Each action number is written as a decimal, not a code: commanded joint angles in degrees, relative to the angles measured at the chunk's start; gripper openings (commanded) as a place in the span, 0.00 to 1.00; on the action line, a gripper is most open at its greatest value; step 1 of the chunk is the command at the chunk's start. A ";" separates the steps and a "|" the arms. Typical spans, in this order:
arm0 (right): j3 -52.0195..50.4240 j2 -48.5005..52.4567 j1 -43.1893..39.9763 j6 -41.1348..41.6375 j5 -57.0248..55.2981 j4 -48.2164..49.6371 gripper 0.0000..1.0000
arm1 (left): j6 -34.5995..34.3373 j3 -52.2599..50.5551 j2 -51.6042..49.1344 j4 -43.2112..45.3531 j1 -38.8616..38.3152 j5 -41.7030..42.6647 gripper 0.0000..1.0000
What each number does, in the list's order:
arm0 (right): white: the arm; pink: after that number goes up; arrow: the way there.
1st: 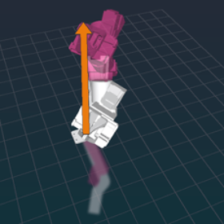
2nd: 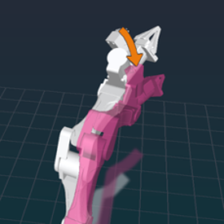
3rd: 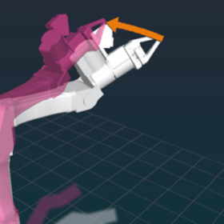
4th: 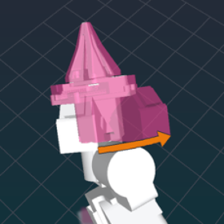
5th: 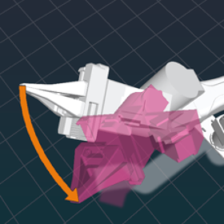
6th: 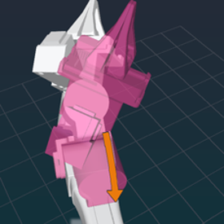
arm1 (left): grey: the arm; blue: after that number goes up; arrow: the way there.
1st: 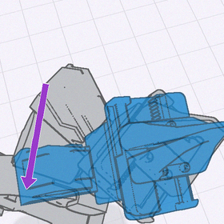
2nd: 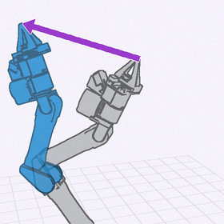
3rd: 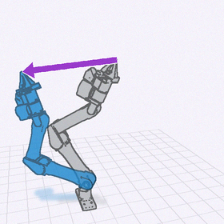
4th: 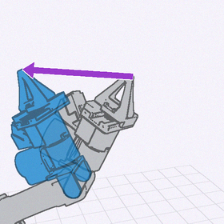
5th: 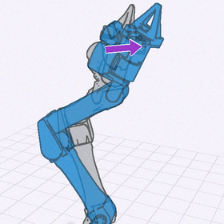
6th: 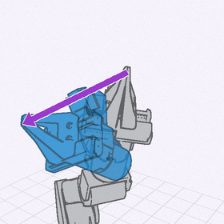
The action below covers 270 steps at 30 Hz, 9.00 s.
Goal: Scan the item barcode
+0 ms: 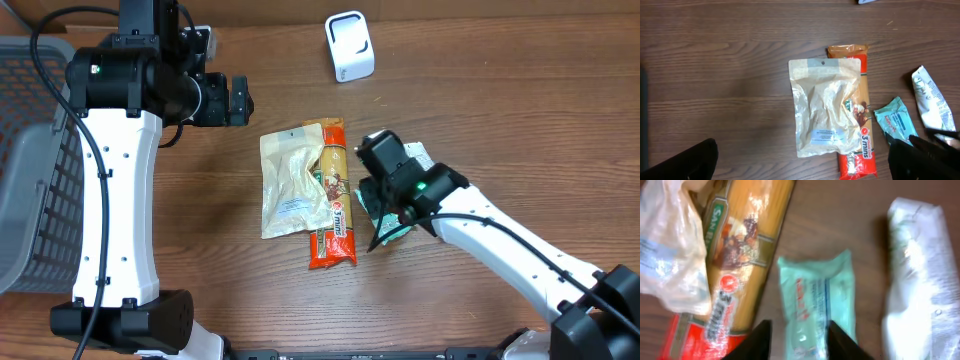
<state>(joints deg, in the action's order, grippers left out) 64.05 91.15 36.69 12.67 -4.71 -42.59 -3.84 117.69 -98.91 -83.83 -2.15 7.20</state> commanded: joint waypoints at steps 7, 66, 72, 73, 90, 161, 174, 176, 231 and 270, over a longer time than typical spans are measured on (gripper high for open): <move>-7.17 0.48 -11.26 0.22 22.43 -1.70 0.47 | 1.29 0.17 -0.17 0.07 -0.11 -0.17 1.00; -12.74 8.07 -18.69 58.53 0.63 24.26 0.84 | 1.29 0.17 -0.17 0.07 -0.11 -0.20 1.00; -12.74 10.29 -18.71 58.53 -0.90 27.23 0.84 | 1.29 0.17 -0.17 0.07 -0.11 -0.17 1.00; -12.74 10.49 -18.71 58.51 -1.36 27.65 0.83 | 1.29 0.17 -0.17 0.07 -0.11 -0.17 0.99; -9.07 10.60 -18.80 21.33 28.79 31.30 0.04 | 1.29 0.17 -0.17 0.07 -0.11 -0.17 1.00; -3.28 16.04 -27.85 -0.31 82.09 29.46 0.04 | 1.29 0.17 -0.17 0.07 -0.11 -0.17 0.99; 0.50 10.47 -27.32 0.85 89.94 30.51 0.04 | 1.29 0.15 -0.17 0.07 -0.11 -0.17 0.99; 1.40 8.94 -27.32 1.07 90.36 30.49 0.04 | 1.29 0.15 -0.17 0.07 -0.11 -0.17 1.00; 37.88 15.04 -11.93 -35.17 -8.33 14.32 0.04 | 1.29 0.15 -0.17 0.07 -0.11 -0.17 1.00; 37.88 43.41 -11.13 -67.23 -25.68 52.54 0.04 | 1.29 0.15 -0.17 0.07 -0.11 -0.17 1.00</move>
<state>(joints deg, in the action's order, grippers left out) 100.14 135.50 25.28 -53.65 -28.77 8.38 -3.84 117.69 -98.91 -83.81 -2.15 7.20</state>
